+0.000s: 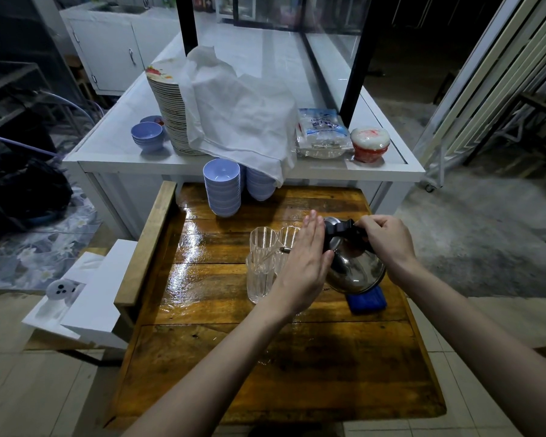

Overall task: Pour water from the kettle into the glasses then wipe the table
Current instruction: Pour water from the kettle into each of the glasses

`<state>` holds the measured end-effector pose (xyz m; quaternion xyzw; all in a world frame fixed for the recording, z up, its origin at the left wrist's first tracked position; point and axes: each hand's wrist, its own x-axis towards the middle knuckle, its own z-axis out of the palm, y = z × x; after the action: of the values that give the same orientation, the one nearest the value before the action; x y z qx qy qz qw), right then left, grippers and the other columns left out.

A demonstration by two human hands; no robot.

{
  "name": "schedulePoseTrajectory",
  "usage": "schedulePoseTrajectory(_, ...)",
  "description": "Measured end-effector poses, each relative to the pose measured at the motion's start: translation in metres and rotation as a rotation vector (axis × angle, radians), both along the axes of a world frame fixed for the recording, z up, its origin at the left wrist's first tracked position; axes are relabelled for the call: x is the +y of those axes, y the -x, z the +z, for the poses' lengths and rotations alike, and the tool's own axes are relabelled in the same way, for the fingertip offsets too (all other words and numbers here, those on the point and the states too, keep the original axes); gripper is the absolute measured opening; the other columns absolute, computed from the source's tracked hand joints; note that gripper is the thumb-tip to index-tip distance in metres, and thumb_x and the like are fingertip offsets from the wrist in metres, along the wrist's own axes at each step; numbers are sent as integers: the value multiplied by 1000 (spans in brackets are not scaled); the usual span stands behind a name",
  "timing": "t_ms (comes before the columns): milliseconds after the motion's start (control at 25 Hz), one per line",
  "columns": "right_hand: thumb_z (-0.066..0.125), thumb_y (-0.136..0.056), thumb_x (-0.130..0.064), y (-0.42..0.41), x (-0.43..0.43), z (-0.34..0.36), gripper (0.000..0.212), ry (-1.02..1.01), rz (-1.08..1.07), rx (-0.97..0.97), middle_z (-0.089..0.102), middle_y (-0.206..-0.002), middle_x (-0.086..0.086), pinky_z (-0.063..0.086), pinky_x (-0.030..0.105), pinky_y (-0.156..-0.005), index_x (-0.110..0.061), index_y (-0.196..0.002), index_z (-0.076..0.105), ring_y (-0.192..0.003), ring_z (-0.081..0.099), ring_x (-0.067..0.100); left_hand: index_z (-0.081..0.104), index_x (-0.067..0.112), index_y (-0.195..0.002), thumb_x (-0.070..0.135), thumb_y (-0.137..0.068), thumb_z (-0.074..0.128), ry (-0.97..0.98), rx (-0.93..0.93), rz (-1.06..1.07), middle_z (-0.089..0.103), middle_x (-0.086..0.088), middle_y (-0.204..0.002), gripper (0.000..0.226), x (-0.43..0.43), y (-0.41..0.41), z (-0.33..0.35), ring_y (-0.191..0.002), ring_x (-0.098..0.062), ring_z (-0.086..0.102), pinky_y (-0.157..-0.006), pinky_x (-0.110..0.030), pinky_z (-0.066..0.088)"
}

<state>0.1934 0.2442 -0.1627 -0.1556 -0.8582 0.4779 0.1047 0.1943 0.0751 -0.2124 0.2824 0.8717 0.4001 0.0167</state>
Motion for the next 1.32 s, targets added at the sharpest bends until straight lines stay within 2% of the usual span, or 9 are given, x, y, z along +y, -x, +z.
schedulePoseTrajectory(120, 57, -92, -25, 1, 0, 1, 35, 1, 5, 6, 61, -61, 6, 47, 35, -63, -10, -61, 65, -65, 58, 18, -5, 15, -153, 33, -104, 28, -9, 0, -2, -16, 1, -161, 62, 0, 2, 1, -147, -4, -18, -119, -22, -7)
schedulePoseTrajectory(520, 58, -92, -25, 6, 5, 0, 33, 10, 8, 13, 65, -66, 8, 50, 36, -67, -7, -67, 69, -71, 62, 20, -6, 16, -153, 34, -104, 27, 4, 2, -4, -16, 2, -161, 61, 4, 8, 0, -146, -4, -18, -119, -23, -6)
schedulePoseTrajectory(720, 57, -92, -22, 6, 15, -3, 32, 121, -18, -5, 65, -68, 10, 49, 32, -62, -1, -71, 70, -71, 62, 21, -4, 14, -153, 34, -104, 25, 38, 76, 3, -12, -1, -162, 60, 12, 7, 2, -147, -6, -16, -121, -26, -4)
schedulePoseTrajectory(880, 56, -91, -21, 6, 26, -5, 27, 240, -78, -34, 55, -65, 10, 41, 30, -57, -6, -69, 64, -66, 53, 22, 3, 10, -153, 33, -105, 22, 75, 148, -3, -4, -6, -162, 57, 21, 8, 10, -149, -11, -10, -122, -28, -1)
schedulePoseTrajectory(1000, 56, -90, -19, 7, 34, -5, 29, 296, -125, -24, 51, -58, 2, 39, 30, -57, -13, -61, 59, -62, 50, 20, 6, 7, -153, 30, -105, 25, 78, 182, -26, -1, -10, -162, 56, 31, 14, 14, -149, -14, -8, -122, -28, -2)
schedulePoseTrajectory(1120, 56, -90, -18, 11, 42, -5, 33, 305, -172, -9, 48, -48, -8, 39, 28, -55, -17, -57, 57, -58, 47, 17, 7, 6, -153, 29, -105, 26, 80, 192, -50, 0, -11, -162, 56, 41, 22, 15, -148, -14, -8, -121, -27, -5)
schedulePoseTrajectory(1320, 56, -91, -16, 24, 50, -3, 33, 226, -160, 5, 51, -54, -2, 39, 27, -54, -13, -59, 60, -58, 49, 14, 2, 9, -153, 31, -105, 24, 54, 115, -51, -6, -7, -162, 57, 54, 35, 7, -149, -12, -11, -120, -24, -8)
